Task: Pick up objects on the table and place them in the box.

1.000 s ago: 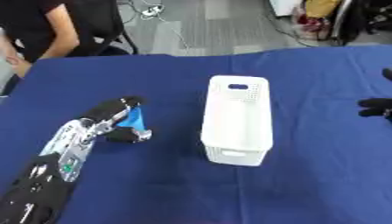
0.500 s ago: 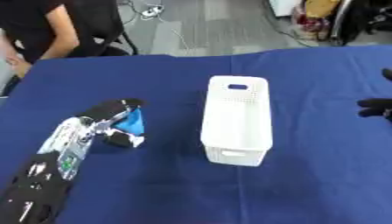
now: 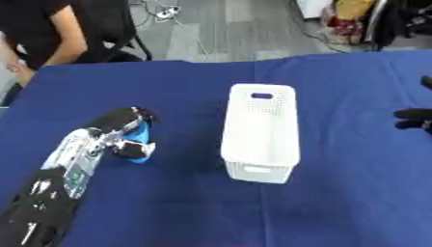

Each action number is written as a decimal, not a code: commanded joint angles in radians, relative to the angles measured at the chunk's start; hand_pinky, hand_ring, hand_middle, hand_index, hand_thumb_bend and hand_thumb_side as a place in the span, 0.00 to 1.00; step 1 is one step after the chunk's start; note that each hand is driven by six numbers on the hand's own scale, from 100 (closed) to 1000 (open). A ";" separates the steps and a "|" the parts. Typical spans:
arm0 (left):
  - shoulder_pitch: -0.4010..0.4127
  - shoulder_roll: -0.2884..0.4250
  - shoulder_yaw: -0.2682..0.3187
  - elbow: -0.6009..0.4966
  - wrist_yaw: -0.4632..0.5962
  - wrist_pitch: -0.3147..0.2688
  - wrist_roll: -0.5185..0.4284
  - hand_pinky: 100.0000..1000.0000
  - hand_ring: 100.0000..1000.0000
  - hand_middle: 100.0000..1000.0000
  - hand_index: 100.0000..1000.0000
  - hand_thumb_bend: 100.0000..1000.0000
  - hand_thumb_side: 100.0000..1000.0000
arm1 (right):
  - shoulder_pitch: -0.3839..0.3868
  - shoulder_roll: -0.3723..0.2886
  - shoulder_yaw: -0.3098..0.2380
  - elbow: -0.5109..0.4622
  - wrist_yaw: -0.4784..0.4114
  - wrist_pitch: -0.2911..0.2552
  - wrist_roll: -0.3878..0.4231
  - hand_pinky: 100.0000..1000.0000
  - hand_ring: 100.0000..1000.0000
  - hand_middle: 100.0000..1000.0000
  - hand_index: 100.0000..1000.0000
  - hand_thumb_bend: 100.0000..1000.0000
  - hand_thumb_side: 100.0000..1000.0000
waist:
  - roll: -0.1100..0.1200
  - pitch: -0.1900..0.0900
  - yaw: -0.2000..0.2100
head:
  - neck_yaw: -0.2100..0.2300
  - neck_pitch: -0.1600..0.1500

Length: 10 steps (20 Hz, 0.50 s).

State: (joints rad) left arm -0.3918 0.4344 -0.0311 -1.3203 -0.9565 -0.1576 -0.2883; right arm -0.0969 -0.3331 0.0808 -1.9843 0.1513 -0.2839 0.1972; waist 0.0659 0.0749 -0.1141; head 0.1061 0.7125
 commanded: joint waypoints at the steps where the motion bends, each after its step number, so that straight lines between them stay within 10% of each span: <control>1: -0.010 0.029 0.008 -0.011 0.020 0.010 0.031 0.00 0.00 0.28 0.34 0.00 0.27 | -0.007 -0.007 -0.003 -0.016 -0.003 -0.001 0.001 0.64 0.71 0.98 1.00 0.47 1.00 | -0.003 -0.011 0.000 | -0.002 -0.006; 10: -0.009 0.028 0.000 0.006 0.034 -0.005 -0.001 0.00 0.00 0.20 0.19 0.00 0.29 | -0.007 -0.007 -0.004 -0.016 -0.003 -0.002 0.000 0.64 0.71 0.98 1.00 0.47 1.00 | -0.003 -0.011 0.000 | -0.002 -0.007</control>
State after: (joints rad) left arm -0.3915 0.4344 -0.0344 -1.3065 -0.9271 -0.1593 -0.2844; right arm -0.0969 -0.3331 0.0807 -1.9843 0.1513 -0.2842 0.1969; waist 0.0659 0.0749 -0.1142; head 0.1061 0.7123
